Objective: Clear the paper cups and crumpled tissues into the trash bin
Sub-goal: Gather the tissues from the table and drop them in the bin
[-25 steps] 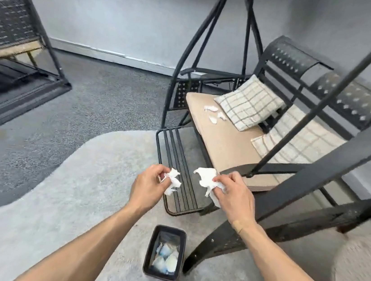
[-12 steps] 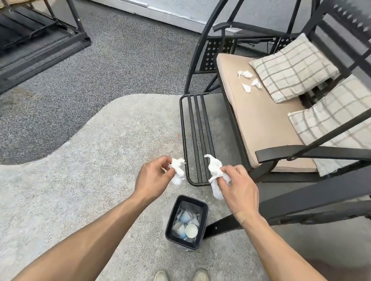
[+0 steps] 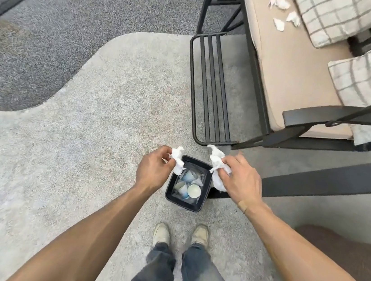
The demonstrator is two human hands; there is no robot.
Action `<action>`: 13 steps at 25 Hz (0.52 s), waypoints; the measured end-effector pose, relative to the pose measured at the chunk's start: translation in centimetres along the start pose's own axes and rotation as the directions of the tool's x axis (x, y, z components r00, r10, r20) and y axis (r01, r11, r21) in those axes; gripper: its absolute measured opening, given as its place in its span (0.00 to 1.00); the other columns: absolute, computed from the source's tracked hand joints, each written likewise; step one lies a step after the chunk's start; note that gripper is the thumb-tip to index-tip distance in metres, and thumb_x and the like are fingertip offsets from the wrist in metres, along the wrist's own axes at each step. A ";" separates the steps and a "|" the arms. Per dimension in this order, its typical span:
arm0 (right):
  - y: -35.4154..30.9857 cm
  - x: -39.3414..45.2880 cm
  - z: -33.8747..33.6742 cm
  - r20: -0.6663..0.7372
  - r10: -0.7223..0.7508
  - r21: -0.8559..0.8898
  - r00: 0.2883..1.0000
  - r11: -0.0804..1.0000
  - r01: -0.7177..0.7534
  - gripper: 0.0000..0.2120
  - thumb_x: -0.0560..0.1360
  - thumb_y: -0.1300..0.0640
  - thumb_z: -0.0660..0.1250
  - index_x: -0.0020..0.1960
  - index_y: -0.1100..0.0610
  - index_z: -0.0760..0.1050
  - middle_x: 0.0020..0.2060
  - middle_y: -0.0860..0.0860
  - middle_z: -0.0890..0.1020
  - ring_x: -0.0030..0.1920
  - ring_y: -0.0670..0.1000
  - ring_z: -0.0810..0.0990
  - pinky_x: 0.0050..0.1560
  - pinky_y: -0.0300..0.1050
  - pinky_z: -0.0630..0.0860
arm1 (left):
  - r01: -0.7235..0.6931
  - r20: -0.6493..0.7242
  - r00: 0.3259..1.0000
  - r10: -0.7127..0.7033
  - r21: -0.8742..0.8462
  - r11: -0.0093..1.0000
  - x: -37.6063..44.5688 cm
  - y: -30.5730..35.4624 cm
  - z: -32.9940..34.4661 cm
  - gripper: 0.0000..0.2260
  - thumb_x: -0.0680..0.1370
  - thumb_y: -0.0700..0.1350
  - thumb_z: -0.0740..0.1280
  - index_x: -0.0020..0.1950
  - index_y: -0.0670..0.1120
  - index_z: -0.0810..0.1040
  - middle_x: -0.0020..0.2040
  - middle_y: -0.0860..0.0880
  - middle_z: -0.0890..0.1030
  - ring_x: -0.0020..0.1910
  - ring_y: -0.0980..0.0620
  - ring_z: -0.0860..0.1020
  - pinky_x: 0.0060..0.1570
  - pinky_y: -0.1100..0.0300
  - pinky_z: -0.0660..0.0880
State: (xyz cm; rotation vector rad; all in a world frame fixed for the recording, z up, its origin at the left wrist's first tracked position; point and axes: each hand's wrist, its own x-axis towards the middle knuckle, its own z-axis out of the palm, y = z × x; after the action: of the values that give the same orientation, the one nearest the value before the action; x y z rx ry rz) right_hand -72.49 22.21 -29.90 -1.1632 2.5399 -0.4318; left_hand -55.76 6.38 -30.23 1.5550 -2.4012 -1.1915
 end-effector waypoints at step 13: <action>8.0 5.1 25.1 0.236 0.033 -0.090 0.971 0.996 -0.012 0.10 0.77 0.50 0.61 0.54 0.53 0.75 0.48 0.52 0.80 0.47 0.58 0.79 0.45 0.49 0.71 | 0.065 0.224 0.966 -0.128 0.268 0.961 8.2 -17.3 19.5 0.11 0.76 0.45 0.65 0.58 0.53 0.77 0.49 0.52 0.84 0.41 0.51 0.78 0.36 0.60 0.70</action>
State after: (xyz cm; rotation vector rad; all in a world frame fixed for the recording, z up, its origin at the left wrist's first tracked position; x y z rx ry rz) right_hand -71.00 19.74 -56.60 -1.1403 2.3814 -0.1642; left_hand -54.85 7.55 -57.48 1.7057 -2.7631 -1.1838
